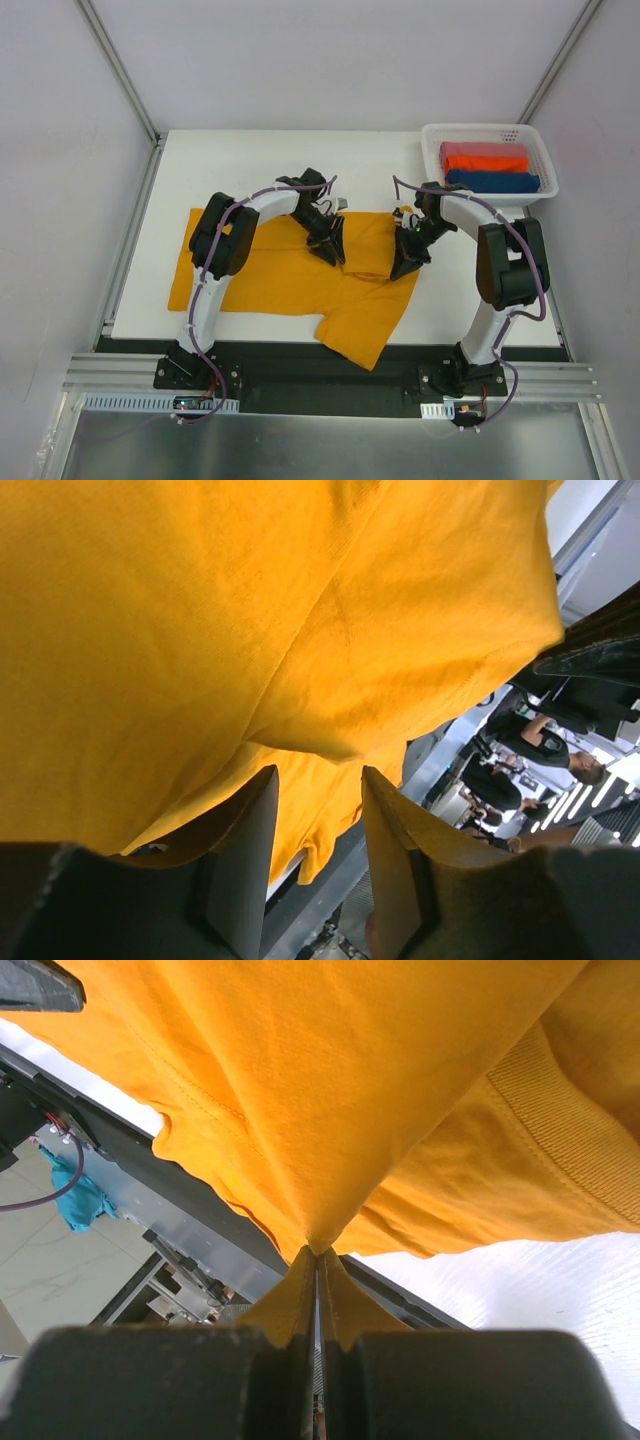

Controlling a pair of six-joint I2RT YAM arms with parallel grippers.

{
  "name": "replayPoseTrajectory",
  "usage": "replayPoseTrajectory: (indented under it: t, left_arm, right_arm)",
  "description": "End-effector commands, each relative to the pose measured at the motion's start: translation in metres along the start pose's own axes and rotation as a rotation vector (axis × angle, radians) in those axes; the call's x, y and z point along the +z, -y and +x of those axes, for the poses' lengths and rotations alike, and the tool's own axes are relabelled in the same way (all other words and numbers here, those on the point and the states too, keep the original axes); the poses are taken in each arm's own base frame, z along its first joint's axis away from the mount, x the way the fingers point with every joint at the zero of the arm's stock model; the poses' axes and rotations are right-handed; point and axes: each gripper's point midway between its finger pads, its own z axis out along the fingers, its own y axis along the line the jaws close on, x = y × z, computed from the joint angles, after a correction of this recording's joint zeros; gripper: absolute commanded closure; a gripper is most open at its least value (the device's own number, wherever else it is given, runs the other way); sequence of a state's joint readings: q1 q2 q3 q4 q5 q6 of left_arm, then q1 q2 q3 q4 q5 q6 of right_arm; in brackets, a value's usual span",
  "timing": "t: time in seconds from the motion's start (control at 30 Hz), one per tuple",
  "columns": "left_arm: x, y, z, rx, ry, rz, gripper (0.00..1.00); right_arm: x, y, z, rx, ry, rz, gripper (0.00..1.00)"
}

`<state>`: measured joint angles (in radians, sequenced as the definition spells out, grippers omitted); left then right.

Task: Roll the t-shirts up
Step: Fold the T-shirt at the center of the board.

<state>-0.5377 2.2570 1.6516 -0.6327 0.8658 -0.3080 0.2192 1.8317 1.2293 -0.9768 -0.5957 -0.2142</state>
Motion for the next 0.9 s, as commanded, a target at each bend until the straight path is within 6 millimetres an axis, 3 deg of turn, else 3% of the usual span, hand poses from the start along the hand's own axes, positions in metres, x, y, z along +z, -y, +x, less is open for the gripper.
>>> replayPoseTrajectory:
  t: [0.0,0.23,0.37,0.43,0.63,0.87]
  left_arm:
    - [0.009,0.011,0.004,-0.026,-0.032,0.053,0.61]
    - [0.019,0.016,-0.002,-0.009,-0.044,0.082,0.72]
    - [0.016,0.018,-0.001,-0.005,-0.041,0.087,0.95]
    - [0.008,0.023,-0.001,0.014,-0.023,0.088,1.0]
    - [-0.021,0.041,-0.005,0.108,0.037,0.043,1.0]
    - [-0.032,0.031,0.016,0.086,0.002,-0.032,1.0]
  right_arm:
    - [-0.006,0.0,-0.004,0.007,0.011,0.013,0.99]
    - [-0.005,0.001,-0.006,0.01,0.013,0.016,0.99]
    - [-0.005,0.001,-0.007,0.007,0.014,0.02,0.99]
    - [-0.007,0.001,-0.008,0.001,0.02,0.025,0.99]
    - [-0.011,-0.005,-0.01,0.008,0.032,0.011,0.99]
    - [-0.009,0.0,-0.007,0.02,0.01,0.025,0.99]
